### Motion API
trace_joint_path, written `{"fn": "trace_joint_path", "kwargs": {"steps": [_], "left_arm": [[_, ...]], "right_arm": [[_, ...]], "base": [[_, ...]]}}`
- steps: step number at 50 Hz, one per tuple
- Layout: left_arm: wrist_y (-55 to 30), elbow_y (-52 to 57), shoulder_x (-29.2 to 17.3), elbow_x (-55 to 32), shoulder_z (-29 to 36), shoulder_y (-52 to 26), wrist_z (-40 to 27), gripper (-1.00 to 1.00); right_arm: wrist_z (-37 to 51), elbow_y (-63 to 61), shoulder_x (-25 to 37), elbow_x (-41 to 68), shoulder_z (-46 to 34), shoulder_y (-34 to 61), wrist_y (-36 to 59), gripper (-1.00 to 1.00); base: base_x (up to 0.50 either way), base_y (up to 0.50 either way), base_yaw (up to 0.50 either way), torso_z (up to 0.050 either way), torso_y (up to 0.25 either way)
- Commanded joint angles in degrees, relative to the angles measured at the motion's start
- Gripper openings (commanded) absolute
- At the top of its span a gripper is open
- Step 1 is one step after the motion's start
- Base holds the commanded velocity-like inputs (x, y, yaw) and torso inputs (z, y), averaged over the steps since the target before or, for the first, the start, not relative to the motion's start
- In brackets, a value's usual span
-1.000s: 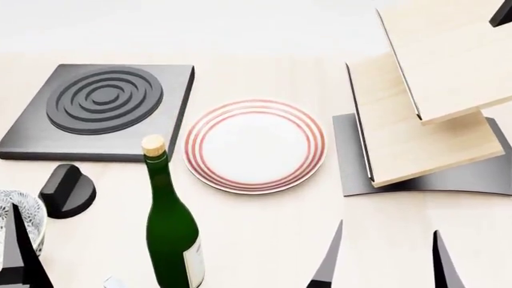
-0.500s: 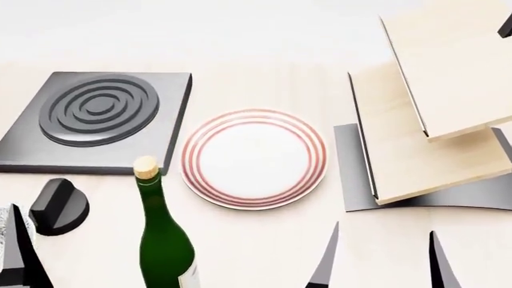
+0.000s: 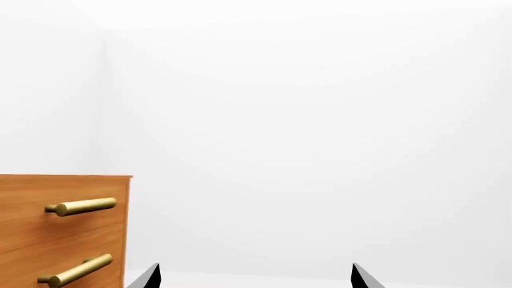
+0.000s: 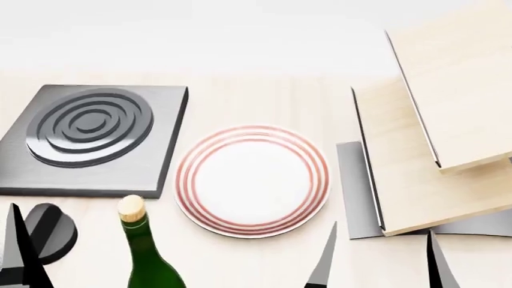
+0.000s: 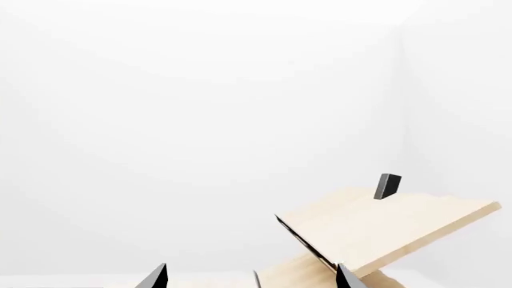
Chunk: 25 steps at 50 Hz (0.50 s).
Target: Pick up the akita bowl and put it on the plate.
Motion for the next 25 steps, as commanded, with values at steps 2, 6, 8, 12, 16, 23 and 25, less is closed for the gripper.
{"fn": "trace_joint_path", "kwargs": {"steps": [2,6,8,12,16,23,25], "left_arm": [[0.0,-0.3,-0.4,-0.1,0.1,-0.2,-0.3,1.0],[0.1,-0.2,-0.5,-0.4,0.1,-0.1,-0.4,1.0],[0.3,-0.2,-0.5,-0.4,0.1,0.0,-0.5,1.0],[0.2,0.0,-0.6,-0.4,0.2,0.0,-0.6,1.0],[0.2,0.0,-0.7,-0.4,0.2,0.0,-0.8,1.0],[0.3,0.2,-0.7,-0.1,0.1,0.1,-1.3,1.0],[0.4,0.2,-0.8,-0.3,0.1,0.1,-1.3,1.0]], "right_arm": [[0.3,0.3,0.3,0.2,-0.3,0.1,-0.3,1.0],[0.4,0.5,0.3,0.1,-0.4,0.2,-0.4,1.0],[0.4,0.4,0.4,0.2,-0.4,0.1,-0.4,1.0],[0.5,0.2,0.5,0.2,-0.5,0.1,-0.4,1.0],[0.7,0.3,0.6,0.3,-0.6,0.1,-0.4,1.0],[0.8,0.2,0.8,0.4,-0.7,0.0,-0.5,1.0],[0.9,0.2,0.8,0.3,-0.8,0.0,-0.5,1.0]], "base": [[0.17,0.0,0.0,0.0,0.0],[0.17,0.0,0.0,0.0,0.0],[0.17,0.0,0.0,0.0,0.0],[0.17,0.0,0.0,0.0,0.004],[0.17,0.0,0.0,0.0,0.0],[0.17,0.0,0.0,0.0,0.0],[0.17,0.0,0.0,0.0,0.0]]}}
